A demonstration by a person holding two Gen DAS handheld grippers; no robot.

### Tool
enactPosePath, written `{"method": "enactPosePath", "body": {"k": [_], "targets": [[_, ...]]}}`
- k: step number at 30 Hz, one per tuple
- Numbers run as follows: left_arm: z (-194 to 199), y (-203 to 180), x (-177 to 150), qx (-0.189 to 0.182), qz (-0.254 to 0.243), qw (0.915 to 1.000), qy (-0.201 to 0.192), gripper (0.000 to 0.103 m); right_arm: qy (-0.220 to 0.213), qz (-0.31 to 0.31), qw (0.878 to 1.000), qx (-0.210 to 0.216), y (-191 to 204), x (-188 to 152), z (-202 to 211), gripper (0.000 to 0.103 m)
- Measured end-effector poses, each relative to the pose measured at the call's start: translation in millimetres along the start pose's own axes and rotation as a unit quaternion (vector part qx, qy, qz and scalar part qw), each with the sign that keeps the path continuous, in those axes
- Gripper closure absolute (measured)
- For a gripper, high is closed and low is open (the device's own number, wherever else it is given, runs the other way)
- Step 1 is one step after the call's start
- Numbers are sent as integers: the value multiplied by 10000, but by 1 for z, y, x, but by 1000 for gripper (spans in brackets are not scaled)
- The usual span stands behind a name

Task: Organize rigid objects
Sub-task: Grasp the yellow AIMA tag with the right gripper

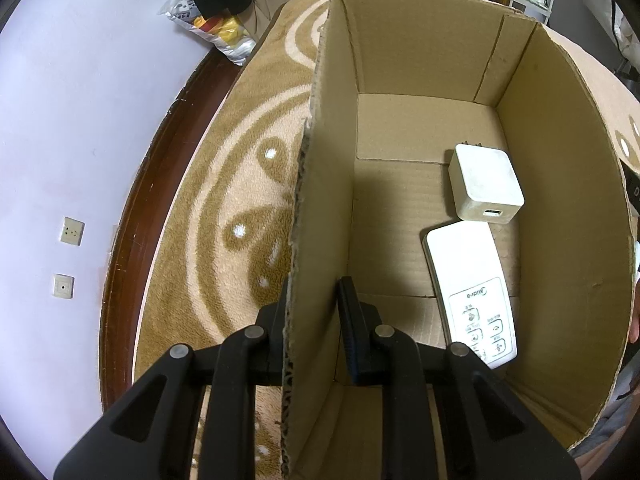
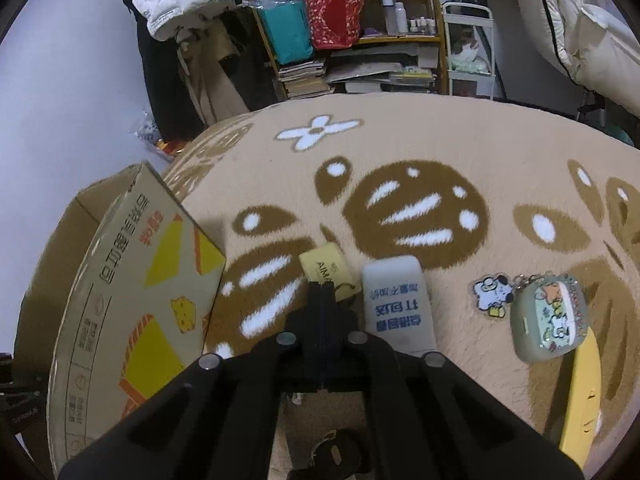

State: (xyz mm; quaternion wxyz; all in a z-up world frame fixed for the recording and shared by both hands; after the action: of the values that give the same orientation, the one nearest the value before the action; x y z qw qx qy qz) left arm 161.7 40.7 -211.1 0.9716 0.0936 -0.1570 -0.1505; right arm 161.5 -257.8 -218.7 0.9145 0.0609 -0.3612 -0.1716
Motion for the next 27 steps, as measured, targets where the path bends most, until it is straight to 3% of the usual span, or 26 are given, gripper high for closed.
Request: {"method": "enactPosePath", "body": {"k": [5, 8, 10, 12, 13, 20, 22, 26, 27], "targets": [[0, 0, 0, 14, -12, 10000, 0, 83, 240, -223, 9995, 19, -7, -7, -9, 100], [0, 0, -1, 12, -9, 10000, 1, 82, 236, -371, 9990, 128, -10, -8, -11, 87], [0, 0, -1, 19, -12, 10000, 0, 82, 189, -435, 9988, 155, -11, -7, -11, 69], [1, -1, -1, 39, -33, 10000, -3, 82, 118, -488, 9984, 269, -9, -4, -10, 59], [1, -2, -1, 50, -41, 10000, -4, 82, 90, -481, 9984, 285, -8, -3, -10, 59], [0, -4, -1, 54, -65, 10000, 14, 82, 115, -109, 9998, 101, 0, 0, -24, 63], [0, -4, -1, 43, -57, 10000, 20, 82, 259, -6, 9997, -36, -2, -4, -31, 85], [0, -4, -1, 33, -48, 10000, 38, 82, 189, 133, 9997, -67, -3, -4, -31, 92], [-1, -5, -1, 41, -56, 10000, 40, 82, 142, 183, 9997, -69, -2, -2, -29, 101]]}}
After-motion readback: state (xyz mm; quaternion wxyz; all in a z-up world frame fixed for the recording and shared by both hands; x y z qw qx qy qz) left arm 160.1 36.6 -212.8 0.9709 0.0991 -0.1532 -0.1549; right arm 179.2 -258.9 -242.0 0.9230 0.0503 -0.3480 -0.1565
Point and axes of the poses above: each gripper's, at about its wrist camera, not at the fingertips, and z roughly against the way its jaws point, y to its left, x to its top, the point moved 10 cm from there along -z, roughly the way its jaws point, and after that the axes turned 2 degrees about -y, right-handed, at the moved point
